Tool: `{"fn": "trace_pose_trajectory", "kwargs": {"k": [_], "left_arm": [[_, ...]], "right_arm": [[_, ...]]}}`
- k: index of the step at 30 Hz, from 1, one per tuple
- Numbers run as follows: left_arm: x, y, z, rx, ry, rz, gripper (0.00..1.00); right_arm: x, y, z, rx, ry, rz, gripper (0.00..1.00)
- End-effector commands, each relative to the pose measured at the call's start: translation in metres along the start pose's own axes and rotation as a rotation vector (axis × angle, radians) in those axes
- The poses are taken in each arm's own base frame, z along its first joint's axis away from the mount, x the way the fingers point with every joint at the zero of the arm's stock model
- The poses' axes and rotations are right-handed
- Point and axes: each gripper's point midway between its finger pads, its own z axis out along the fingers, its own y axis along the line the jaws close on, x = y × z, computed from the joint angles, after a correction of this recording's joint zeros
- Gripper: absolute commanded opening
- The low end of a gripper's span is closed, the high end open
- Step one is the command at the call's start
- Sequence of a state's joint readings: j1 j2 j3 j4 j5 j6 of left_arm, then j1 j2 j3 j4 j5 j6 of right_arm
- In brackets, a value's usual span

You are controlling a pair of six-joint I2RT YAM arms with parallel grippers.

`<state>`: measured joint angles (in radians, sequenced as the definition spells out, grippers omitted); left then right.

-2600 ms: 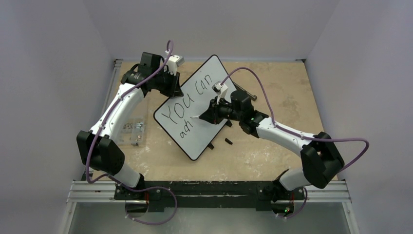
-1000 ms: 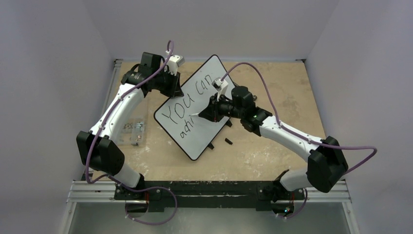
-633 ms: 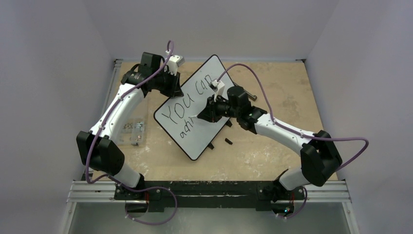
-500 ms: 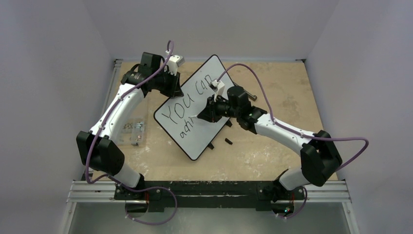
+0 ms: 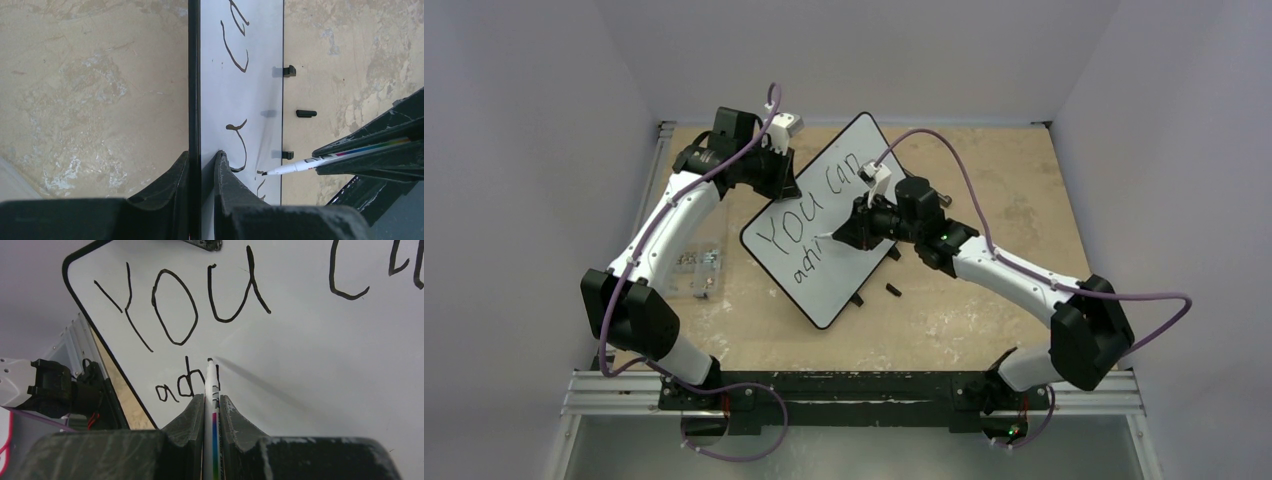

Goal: Write a sentence on the whiteboard

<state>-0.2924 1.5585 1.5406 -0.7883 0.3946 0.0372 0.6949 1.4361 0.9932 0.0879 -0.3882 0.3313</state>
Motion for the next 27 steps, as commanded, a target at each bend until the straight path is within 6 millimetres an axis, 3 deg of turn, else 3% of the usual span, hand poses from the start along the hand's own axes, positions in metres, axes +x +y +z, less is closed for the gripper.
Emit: {"fn": "trace_pose_trajectory", "kwargs": {"k": [1, 4, 13, 27], "left_arm": [[-0.003, 0.041, -0.008, -0.208, 0.008, 0.137, 0.0], [-0.003, 0.041, -0.008, -0.209, 0.007, 0.138, 0.0], [-0.003, 0.04, -0.008, -0.208, 0.006, 0.14, 0.0], [-0.002, 0.04, -0.008, -0.209, 0.009, 0.142, 0.0]], "right_arm": [[-0.028, 0.013, -0.017, -0.006, -0.094, -0.053, 0.0], [-0.031, 0.014, -0.021, -0.003, -0.104, -0.057, 0.0], [-0.01, 0.003, -0.015, 0.019, -0.063, -0.039, 0.0], [0.0, -0.008, -0.001, 0.034, -0.038, -0.029, 0.0]]}}
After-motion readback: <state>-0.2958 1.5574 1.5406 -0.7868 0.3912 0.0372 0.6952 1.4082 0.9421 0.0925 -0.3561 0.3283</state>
